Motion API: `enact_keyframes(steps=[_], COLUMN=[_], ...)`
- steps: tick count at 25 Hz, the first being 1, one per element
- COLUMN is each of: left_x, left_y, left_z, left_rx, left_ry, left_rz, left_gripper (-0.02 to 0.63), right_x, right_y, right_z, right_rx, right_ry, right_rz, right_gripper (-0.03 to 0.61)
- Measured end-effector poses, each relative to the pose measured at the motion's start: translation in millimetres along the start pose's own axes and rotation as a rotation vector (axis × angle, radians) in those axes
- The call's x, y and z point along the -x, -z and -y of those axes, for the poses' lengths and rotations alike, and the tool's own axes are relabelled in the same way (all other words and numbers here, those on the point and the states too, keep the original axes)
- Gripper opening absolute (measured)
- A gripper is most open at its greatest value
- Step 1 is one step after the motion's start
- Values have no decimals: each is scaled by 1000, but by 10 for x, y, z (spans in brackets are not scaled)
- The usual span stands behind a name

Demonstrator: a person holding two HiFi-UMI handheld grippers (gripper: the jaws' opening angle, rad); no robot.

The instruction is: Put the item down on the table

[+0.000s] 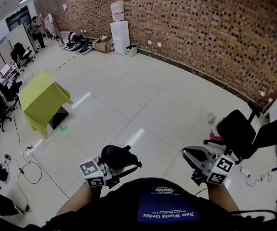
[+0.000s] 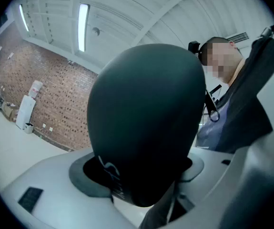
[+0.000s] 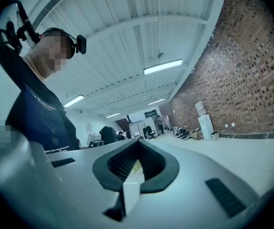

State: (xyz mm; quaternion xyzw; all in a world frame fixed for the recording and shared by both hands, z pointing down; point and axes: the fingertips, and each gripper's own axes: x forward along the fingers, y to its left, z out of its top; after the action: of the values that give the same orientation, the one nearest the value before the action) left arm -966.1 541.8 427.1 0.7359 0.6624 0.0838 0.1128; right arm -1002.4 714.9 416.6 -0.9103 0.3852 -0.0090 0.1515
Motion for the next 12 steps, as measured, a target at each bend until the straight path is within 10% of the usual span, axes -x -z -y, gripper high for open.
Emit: enact_keyframes(steps=[12], left_x=[-115], left_y=[-84], left_z=[-657], left_rx=[27], left_ry=[42], left_rz=[19], left_gripper=[339], right_x=[-492], right_y=[-99], right_z=[410], right_rx=[2], right_ry=[12], right_rz=[18], right_gripper=[-12])
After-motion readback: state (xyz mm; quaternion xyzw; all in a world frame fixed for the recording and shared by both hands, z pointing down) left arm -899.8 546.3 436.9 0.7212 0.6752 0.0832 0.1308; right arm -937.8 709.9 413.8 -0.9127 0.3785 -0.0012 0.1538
